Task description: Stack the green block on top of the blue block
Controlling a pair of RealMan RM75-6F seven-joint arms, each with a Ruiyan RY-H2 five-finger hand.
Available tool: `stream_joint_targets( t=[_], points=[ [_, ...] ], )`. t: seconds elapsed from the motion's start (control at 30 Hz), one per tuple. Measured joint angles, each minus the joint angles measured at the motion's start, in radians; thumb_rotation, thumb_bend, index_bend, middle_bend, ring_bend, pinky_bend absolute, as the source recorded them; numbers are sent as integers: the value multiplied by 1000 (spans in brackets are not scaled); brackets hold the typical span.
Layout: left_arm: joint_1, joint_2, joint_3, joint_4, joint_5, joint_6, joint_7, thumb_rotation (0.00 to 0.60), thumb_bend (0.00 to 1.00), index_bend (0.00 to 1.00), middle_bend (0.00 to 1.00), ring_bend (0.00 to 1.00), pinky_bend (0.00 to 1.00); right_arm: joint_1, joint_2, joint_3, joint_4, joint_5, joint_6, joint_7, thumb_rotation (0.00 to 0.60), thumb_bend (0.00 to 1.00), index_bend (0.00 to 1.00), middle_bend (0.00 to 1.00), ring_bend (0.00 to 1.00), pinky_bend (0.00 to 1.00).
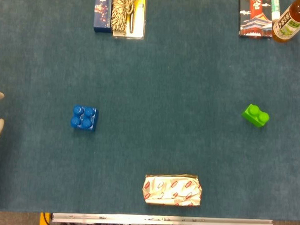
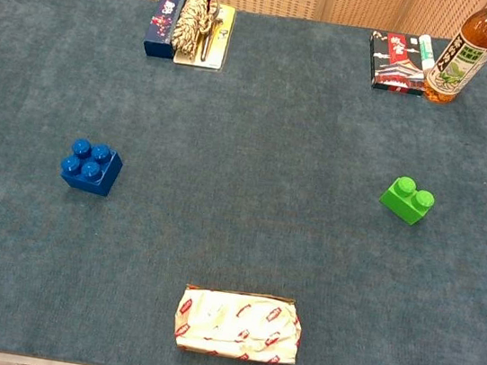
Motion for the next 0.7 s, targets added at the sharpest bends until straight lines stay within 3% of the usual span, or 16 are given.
stream_joint_targets(
  t=[0.33,0.57,0.63,0.7],
  points=[
    [-9,-7,10,-1,11,-18,-6,600,319,299,290,172,318,0,4,-4,-7,4,-10,-7,600,256,393,351,251,283],
    [-27,-6,39,-17,90,-39,-81,600,318,299,284,149,315,-8,8,-1,-2,4,5,18,600,256,393,351,251,283],
    [-36,-4,46,-19,106,-51,-107,600,307,298,240,120,292,-9,7,0,-1,4,7,18,600,256,393,351,251,283],
    [-51,1,52,-21,114,-75,-135,600,290,290,122,60,241,-10,7,-1,-2,3,8,18,600,256,393,351,251,283]
  ],
)
